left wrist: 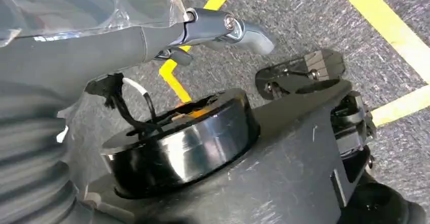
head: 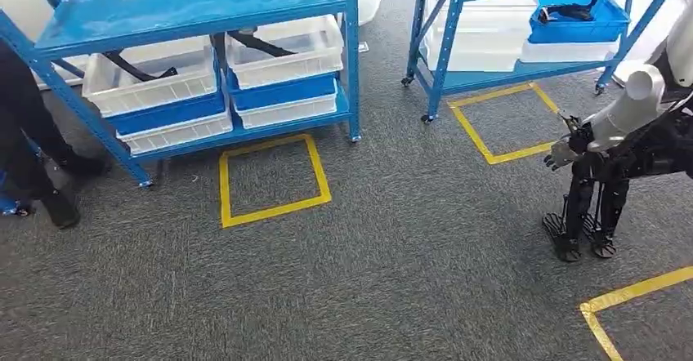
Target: Take the parts from the cabinet and place them on the table.
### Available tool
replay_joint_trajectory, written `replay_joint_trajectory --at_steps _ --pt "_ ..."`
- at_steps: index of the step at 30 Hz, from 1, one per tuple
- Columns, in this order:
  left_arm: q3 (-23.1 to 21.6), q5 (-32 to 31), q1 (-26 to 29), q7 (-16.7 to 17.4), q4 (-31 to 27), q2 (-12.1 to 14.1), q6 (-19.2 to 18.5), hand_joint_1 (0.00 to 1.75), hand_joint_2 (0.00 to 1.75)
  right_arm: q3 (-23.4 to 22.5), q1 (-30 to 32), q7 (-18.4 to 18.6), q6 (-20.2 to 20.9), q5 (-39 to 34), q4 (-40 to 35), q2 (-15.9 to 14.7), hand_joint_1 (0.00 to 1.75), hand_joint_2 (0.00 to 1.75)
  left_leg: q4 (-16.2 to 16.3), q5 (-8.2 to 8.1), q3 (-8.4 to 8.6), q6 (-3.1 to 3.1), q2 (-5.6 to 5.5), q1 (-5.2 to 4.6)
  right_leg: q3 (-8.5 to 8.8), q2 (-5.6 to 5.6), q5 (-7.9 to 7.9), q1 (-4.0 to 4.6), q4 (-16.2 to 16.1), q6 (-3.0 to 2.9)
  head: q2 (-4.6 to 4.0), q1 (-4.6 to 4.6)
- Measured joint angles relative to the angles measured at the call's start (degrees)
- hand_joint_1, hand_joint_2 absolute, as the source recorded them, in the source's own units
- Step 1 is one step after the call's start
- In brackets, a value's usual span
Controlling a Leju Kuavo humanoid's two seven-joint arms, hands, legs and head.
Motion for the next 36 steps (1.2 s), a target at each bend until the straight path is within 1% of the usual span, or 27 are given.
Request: replay_joint_trajectory --at_steps 1,2,3,5,6,7,9,10,11,12,15,16,17,18,19,21,22,23,24,25,26,27,31,32,33,34,36 --pt "0.0 -0.1 0.0 0.2 0.0 0.1 0.2 0.00 1.75 0.0 -0.1 -0.1 0.0 0.0 0.0 0.3 0.00 0.00 0.7 -0.38 0.02 -0.21 0.56 0.15 0.26 -0.96 0.12 -0.44 -0.3 -0.33 0.02 0.00" --pt "-0.2 -0.1 0.0 0.5 0.0 0.1 0.3 0.00 1.75 0.0 0.0 -0.1 0.0 0.0 0.0 0.1 0.00 0.00 2.7 -1.65 -0.73 -0.67 3.66 -0.18 0.53 -1.40 -0.04 -0.37 -0.4 -0.57 0.02 -0.15" --pt "-0.3 -0.1 -0.3 0.9 0.0 0.0 0.5 0.00 1.75 0.0 0.1 -0.1 0.0 0.0 0.0 0.0 0.00 0.00 6.8 -3.89 -2.79 -1.21 5.54 0.09 0.63 -2.29 -0.23 -0.32 -0.4 -0.99 0.02 -0.15" --pt "-0.5 -0.1 -0.7 1.0 0.0 0.1 0.6 0.00 1.75 0.1 0.4 -0.1 0.0 0.0 0.2 0.0 0.00 0.00 16.6 -7.99 -7.91 -1.79 6.66 0.61 0.69 -3.98 -0.51 -0.06 -0.3 -1.09 0.02 -0.15" --pt "-0.5 -0.1 -0.8 1.0 0.0 0.1 0.6 0.00 1.75 0.1 0.5 -0.1 0.0 0.0 0.2 0.0 0.00 0.00 19.6 -8.60 -9.44 -1.86 6.72 0.69 0.77 -4.77 -0.63 -0.04 -0.3 -1.07 0.02 -0.18" --pt "-0.7 -0.1 -0.9 1.0 0.0 0.1 0.6 0.00 1.75 0.1 0.4 -0.1 0.1 0.0 0.2 0.0 0.00 0.00 19.3 -7.67 -9.35 -1.85 6.74 0.71 0.98 -5.51 -0.82 -0.04 -0.3 -1.06 0.02 -0.20" --pt "-0.9 -0.1 -0.8 1.4 0.0 0.1 0.7 0.00 1.75 0.1 0.2 -0.2 0.4 0.0 0.2 0.0 0.00 0.00 11.9 -3.33 -5.53 -1.41 7.42 0.67 1.58 -6.62 -1.17 0.04 -0.3 -0.94 0.02 -0.20" --pt "-1.0 -0.2 -0.6 1.6 0.0 0.1 0.8 0.00 1.75 0.1 0.1 -0.2 0.5 0.0 0.2 0.0 0.00 0.00 6.1 -0.70 -2.65 -0.84 8.77 0.48 2.01 -7.12 -1.37 0.14 -0.4 -0.80 0.02 -0.17" --pt "-1.1 -0.2 -0.5 2.0 0.0 0.1 0.9 0.00 1.75 0.1 0.3 -0.2 0.5 0.0 0.2 0.0 0.00 0.00 1.6 0.49 -0.55 0.01 12.00 -0.05 2.18 -7.56 -1.57 0.17 -0.4 -0.65 0.00 -0.17" --pt "-1.2 -0.2 -0.6 2.2 0.0 0.1 1.2 0.00 1.75 0.2 0.2 -0.3 0.5 0.0 0.2 0.1 0.00 0.00 0.8 -0.16 -0.50 0.15 12.21 -0.61 2.33 -8.04 -1.93 0.58 -0.3 -0.17 0.02 -0.20" --pt "-1.2 -0.1 -0.4 2.4 0.0 0.1 1.4 0.00 1.75 0.5 -0.4 -0.4 0.9 0.0 0.2 0.1 0.00 0.00 0.6 -0.11 -0.76 0.66 10.32 -0.65 3.02 -9.99 -2.16 0.45 -0.8 0.53 0.02 -0.20" --pt "-1.2 -0.1 -0.4 2.5 0.0 0.1 1.4 0.00 1.75 0.5 -0.8 -0.5 0.9 0.0 0.2 0.1 0.00 0.00 -0.2 0.24 -0.14 1.00 9.67 -0.35 3.68 -10.38 -2.43 0.70 -1.0 1.11 0.02 -0.17" --pt "-1.2 -0.1 -0.3 2.6 0.0 0.0 1.4 0.00 1.75 0.6 -0.3 -0.5 0.9 0.0 0.2 0.1 0.00 0.00 -0.6 0.57 0.65 1.16 9.04 0.10 3.68 -7.63 -3.23 0.22 0.0 1.38 0.00 -0.15" --pt "-1.2 -0.1 -0.4 2.6 0.0 0.0 1.4 0.00 1.75 0.7 -0.2 -0.5 1.1 0.0 0.2 0.1 0.00 0.00 -0.6 0.52 0.59 1.36 8.51 0.24 2.14 -5.10 -5.08 0.26 3.2 1.48 0.02 -0.13" --pt "-1.3 -0.1 -0.4 2.8 0.0 -0.1 1.4 0.00 1.75 0.7 0.0 -0.7 1.1 0.0 0.2 0.1 0.00 0.00 -0.6 0.61 0.64 1.53 8.17 0.28 -0.50 -3.74 -7.48 0.09 8.3 1.62 0.02 -0.11" --pt "-1.3 -0.1 -0.4 2.9 0.0 -0.1 1.4 0.00 1.75 0.9 0.0 -0.6 1.1 0.0 0.2 0.1 0.00 0.00 -0.6 0.45 0.66 1.75 6.91 0.23 -5.52 -3.11 -10.23 0.10 17.0 1.91 0.02 -0.09" --pt "-1.3 -0.1 -0.4 2.9 0.0 -0.1 1.4 0.00 1.75 1.0 0.1 -0.6 1.1 0.0 0.2 0.1 0.00 0.00 -0.6 0.41 0.81 1.71 6.07 0.22 -6.56 -3.11 -9.47 0.07 17.9 2.00 0.02 -0.13" --pt "-1.3 -0.1 -0.4 2.9 0.0 -0.1 1.4 0.00 1.75 1.0 0.3 -0.6 1.1 0.0 0.2 0.1 0.00 0.00 -0.6 0.29 0.99 1.72 5.21 0.27 -6.17 -3.08 -7.40 0.03 15.9 2.01 0.02 -0.11" --pt "-1.3 -0.1 -0.4 2.9 0.0 -0.1 1.4 0.00 1.75 1.0 0.3 -0.6 1.1 0.0 0.2 0.1 0.00 0.00 -0.5 0.14 1.32 1.56 4.35 0.33 -4.50 -2.91 -4.29 -0.08 11.6 2.02 0.02 -0.13" --pt "-1.3 -0.1 -0.4 2.9 0.0 -0.1 1.3 0.00 1.75 1.1 0.4 -0.6 1.1 0.0 0.2 0.1 0.00 0.00 -0.5 -0.07 1.63 1.33 3.63 0.38 -2.38 -2.15 -1.16 -0.26 6.2 2.03 0.02 -0.13" --pt "-1.3 -0.1 -0.4 2.9 0.0 -0.1 1.3 0.00 1.75 1.1 0.6 -0.5 1.1 -0.1 0.3 0.1 0.00 0.00 -0.4 -0.32 1.75 1.03 3.08 0.41 -0.51 0.36 1.29 -0.58 0.9 2.01 0.02 -0.11" --pt "-1.3 -0.1 -0.5 2.9 0.0 -0.1 1.3 0.00 1.75 1.1 0.6 -0.5 1.2 -0.1 0.3 0.1 0.00 0.00 -0.1 -0.80 1.19 0.54 2.60 -0.07 0.17 1.94 0.33 -0.52 -0.6 1.75 0.02 -0.11" --pt "-1.3 0.0 -0.4 2.7 0.0 -0.1 1.2 0.00 1.75 1.1 -0.1 -0.5 1.9 -0.4 0.3 0.2 0.00 0.00 -0.2 -1.07 1.04 -0.57 0.89 0.41 0.38 -0.34 0.30 -0.41 -0.7 0.10 0.02 -0.11" --pt "-1.3 0.1 -0.4 2.6 0.0 0.0 1.2 0.00 1.75 1.1 0.0 -0.6 2.1 -0.4 0.3 0.3 0.00 0.00 1.2 -1.82 0.90 -0.89 3.10 0.47 0.66 -0.74 0.31 -0.50 -0.8 -0.16 0.02 -0.13" --pt "-1.3 0.1 -0.5 2.4 0.0 0.0 1.2 0.00 1.75 1.1 0.1 -0.6 2.2 -0.5 0.3 0.3 0.00 0.00 4.2 -3.66 -0.70 -1.29 5.00 0.47 0.77 -1.36 0.08 -0.53 -0.8 -0.59 0.02 -0.15" --pt "-1.3 0.1 -0.6 2.2 0.0 0.0 1.2 0.00 1.75 1.1 0.2 -0.7 2.2 -0.7 0.4 0.3 0.00 0.00 9.3 -6.16 -3.30 -1.71 6.09 0.69 0.83 -1.86 -0.05 -0.47 -0.8 -0.77 0.02 -0.18" --pt "-1.2 0.4 -0.8 1.6 0.0 0.0 1.3 0.00 1.75 1.1 0.3 -1.0 2.2 -0.9 0.4 0.3 0.00 0.00 18.5 -9.41 -8.16 -2.13 6.67 0.98 0.93 -2.83 -0.32 -0.38 -0.8 -0.90 0.02 -0.20"
